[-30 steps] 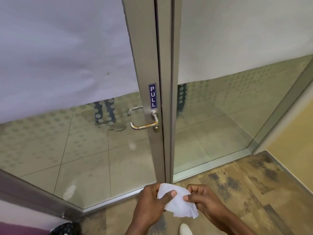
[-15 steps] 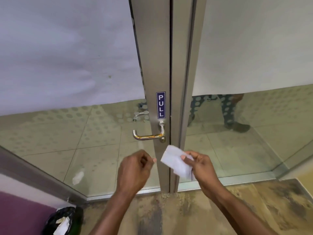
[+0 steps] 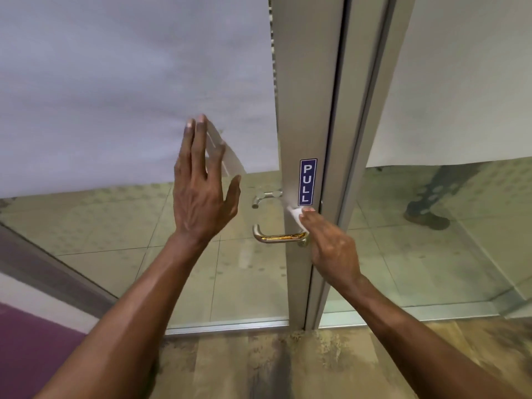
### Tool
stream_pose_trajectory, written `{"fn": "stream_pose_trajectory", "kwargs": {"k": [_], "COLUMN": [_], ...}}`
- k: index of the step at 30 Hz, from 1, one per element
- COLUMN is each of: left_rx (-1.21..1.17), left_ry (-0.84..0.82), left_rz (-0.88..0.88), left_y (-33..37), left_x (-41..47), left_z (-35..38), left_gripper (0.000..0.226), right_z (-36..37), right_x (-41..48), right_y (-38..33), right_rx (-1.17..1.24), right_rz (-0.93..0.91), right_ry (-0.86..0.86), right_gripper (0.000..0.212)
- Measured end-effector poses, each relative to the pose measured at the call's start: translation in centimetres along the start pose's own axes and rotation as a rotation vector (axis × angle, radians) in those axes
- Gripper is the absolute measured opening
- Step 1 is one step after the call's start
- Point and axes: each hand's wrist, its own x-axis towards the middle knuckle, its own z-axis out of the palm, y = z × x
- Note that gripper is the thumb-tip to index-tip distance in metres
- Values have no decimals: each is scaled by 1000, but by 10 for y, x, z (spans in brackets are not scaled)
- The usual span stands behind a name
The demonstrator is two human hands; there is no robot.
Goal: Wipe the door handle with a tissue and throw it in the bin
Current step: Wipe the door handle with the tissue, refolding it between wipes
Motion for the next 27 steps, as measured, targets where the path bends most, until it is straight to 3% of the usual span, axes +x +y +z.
{"fn": "stream_pose_trajectory", "kwargs": {"k": [4,9,18,21,27], "left_rx": [30,90,27,35,63], "left_ry": [-14,30,26,27,18], "left_rz": [39,82,96,109,119], "left_y": [-27,-57,-67,-69,-74], "left_x": [5,0,-1,-1,0], "left_z": [19,40,57,58,62], "left_gripper": [88,106,111,112,112], "right_z": [11,13,45,58,75], "right_x": [-11,-21,-36,-40,-31], "right_y": [4,4,-45,-61,-94], "right_rx": [-131,-121,-145,-133,-205], "right_rz": [-73,-57,264,330,379], "right_ry": [-198,-334,-198,-101,-111], "right_gripper": [73,88,77,76,81]}}
